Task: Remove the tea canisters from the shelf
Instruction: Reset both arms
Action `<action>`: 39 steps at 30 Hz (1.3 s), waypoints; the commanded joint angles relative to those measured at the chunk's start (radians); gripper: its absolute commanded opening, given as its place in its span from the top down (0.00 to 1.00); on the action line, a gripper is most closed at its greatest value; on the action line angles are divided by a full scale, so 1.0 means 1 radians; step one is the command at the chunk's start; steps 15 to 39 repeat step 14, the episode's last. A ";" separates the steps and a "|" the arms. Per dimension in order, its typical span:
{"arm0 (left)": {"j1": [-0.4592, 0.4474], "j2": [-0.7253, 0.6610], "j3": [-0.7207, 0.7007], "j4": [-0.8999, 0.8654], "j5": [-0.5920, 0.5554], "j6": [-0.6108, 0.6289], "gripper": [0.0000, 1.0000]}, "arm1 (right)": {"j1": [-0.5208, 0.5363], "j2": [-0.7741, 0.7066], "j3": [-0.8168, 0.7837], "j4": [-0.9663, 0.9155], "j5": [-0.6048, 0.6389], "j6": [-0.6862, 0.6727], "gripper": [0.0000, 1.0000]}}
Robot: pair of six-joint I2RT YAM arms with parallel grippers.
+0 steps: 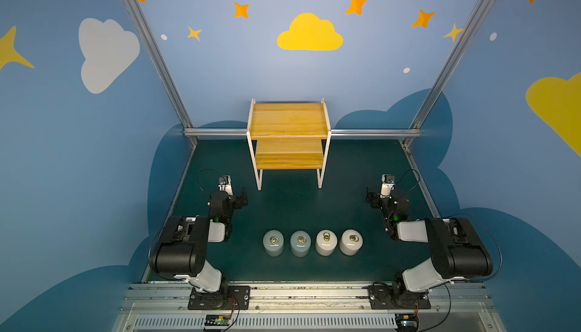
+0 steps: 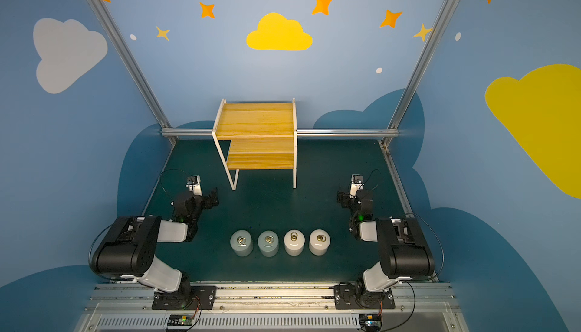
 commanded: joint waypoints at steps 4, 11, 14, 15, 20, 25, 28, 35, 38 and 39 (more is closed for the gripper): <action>0.000 -0.004 0.001 0.018 0.003 0.007 0.00 | 0.000 0.008 -0.006 0.043 0.000 -0.005 0.05; 0.001 -0.003 0.000 0.018 0.003 0.007 0.00 | -0.011 0.010 0.003 0.026 -0.020 0.001 0.05; 0.001 -0.003 0.001 0.018 0.003 0.007 0.00 | -0.009 0.009 -0.001 0.034 -0.019 -0.002 0.05; 0.001 -0.003 0.001 0.018 0.003 0.007 0.00 | -0.009 0.009 -0.001 0.034 -0.019 -0.002 0.05; 0.001 -0.003 0.001 0.018 0.003 0.007 0.00 | -0.009 0.009 -0.001 0.034 -0.019 -0.002 0.05; 0.001 -0.003 0.001 0.018 0.003 0.007 0.00 | -0.009 0.009 -0.001 0.034 -0.019 -0.002 0.05; 0.001 -0.003 0.001 0.018 0.003 0.007 0.00 | -0.009 0.009 -0.001 0.034 -0.019 -0.002 0.05; 0.001 -0.003 0.001 0.018 0.003 0.007 0.00 | -0.009 0.009 -0.001 0.034 -0.019 -0.002 0.05; 0.001 -0.003 0.001 0.018 0.003 0.007 0.00 | -0.009 0.009 -0.001 0.034 -0.019 -0.002 0.05; 0.001 -0.003 0.001 0.018 0.003 0.007 0.00 | -0.009 0.009 -0.001 0.034 -0.019 -0.002 0.05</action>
